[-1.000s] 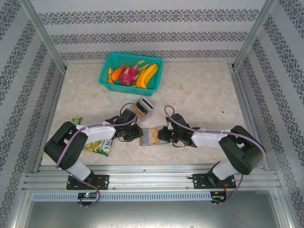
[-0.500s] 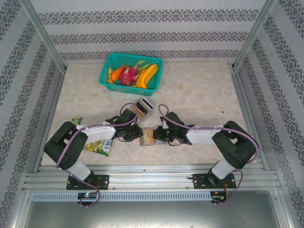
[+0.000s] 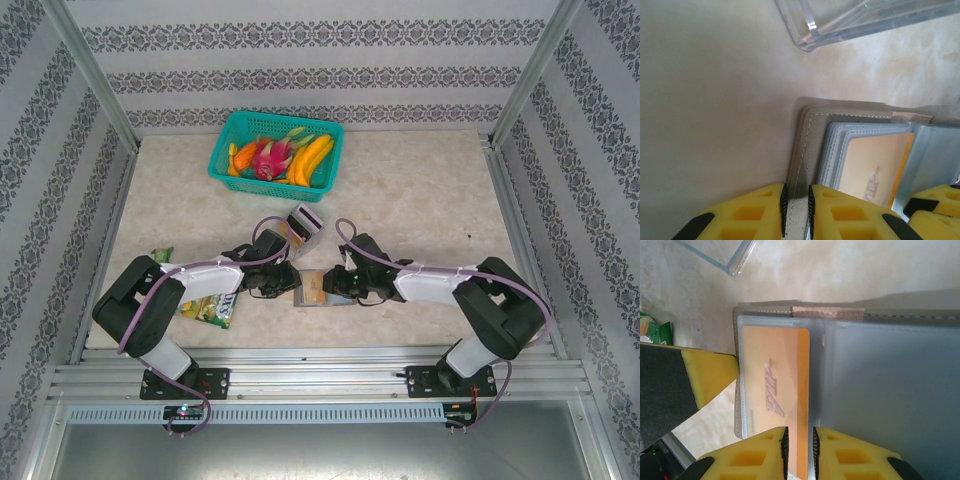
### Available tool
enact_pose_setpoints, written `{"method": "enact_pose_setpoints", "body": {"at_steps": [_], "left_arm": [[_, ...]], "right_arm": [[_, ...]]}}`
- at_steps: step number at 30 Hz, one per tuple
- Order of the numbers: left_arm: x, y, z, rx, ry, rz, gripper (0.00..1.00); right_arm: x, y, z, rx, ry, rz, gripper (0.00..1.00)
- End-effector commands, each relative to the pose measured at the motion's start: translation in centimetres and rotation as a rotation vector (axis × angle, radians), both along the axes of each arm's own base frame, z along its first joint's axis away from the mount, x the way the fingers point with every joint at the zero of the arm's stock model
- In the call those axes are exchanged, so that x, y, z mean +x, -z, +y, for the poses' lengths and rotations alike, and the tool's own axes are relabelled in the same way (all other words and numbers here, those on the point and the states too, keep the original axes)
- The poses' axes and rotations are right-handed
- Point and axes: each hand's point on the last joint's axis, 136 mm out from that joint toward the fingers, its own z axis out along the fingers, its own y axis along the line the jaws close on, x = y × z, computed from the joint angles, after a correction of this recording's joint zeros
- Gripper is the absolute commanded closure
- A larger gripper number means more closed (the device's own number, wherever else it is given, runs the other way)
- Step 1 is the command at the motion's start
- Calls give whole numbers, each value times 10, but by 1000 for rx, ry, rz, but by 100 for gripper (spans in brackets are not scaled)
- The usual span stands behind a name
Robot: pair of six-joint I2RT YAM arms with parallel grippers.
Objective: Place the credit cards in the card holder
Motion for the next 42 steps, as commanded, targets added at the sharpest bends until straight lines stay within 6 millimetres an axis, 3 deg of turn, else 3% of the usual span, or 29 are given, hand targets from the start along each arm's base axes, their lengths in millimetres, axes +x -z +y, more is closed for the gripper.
{"method": "enact_pose_setpoints", "body": {"at_steps": [1, 6, 11, 17, 26, 30, 36, 42], "left_arm": [[-6, 2, -3, 13, 21, 6, 78], [-7, 3, -3, 10, 18, 7, 78], [-6, 1, -3, 10, 17, 4, 78], [-5, -5, 1, 21, 4, -16, 78], [6, -37, 15, 54, -35, -113, 74], [18, -53, 31, 58, -86, -139, 71], [49, -61, 58, -17, -220, -129, 61], [92, -64, 62, -123, -286, -121, 55]], "right_arm": [[2, 1, 10, 10, -18, 12, 80], [1, 0, 23, 37, -51, 25, 89], [1, -2, 30, 52, -68, 31, 89], [10, -21, 4, -18, -19, -39, 81], [40, -66, -34, -257, -82, -227, 68], [62, -83, -37, -361, -143, -310, 63], [99, -94, -21, -461, -229, -377, 62], [133, -98, -2, -529, -287, -411, 60]]}}
